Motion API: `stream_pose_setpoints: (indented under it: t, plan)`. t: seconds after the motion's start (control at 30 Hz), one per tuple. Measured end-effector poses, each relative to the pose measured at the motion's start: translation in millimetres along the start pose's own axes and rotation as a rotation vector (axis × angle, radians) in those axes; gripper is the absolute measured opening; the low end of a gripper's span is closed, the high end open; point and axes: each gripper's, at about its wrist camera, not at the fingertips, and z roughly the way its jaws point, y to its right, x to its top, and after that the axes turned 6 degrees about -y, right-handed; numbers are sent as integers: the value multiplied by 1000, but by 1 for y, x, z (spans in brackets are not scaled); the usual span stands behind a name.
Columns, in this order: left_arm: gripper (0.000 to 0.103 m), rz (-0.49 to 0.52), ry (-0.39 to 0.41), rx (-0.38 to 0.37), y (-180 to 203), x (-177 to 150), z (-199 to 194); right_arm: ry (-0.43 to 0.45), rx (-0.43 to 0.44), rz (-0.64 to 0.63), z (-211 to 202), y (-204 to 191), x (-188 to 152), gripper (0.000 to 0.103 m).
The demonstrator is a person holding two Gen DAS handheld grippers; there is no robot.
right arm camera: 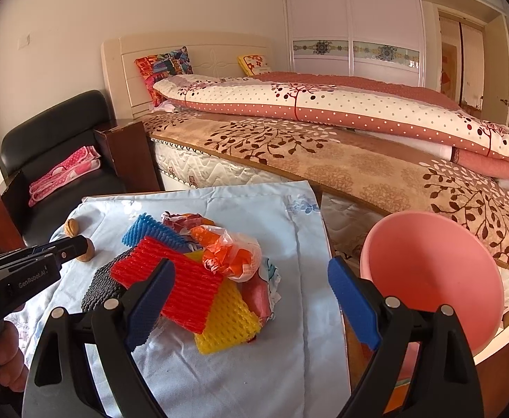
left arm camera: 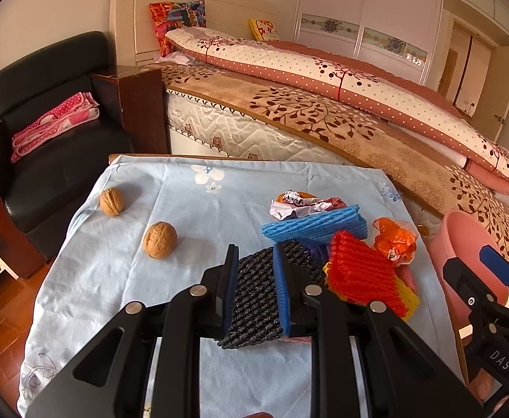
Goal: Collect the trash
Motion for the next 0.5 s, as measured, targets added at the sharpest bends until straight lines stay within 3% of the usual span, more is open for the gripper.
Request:
stream_pose_setpoints:
  t: [0.5]
  plan:
    - [20, 10, 9, 1, 5, 0, -4, 7, 0, -1, -4, 1, 1, 88]
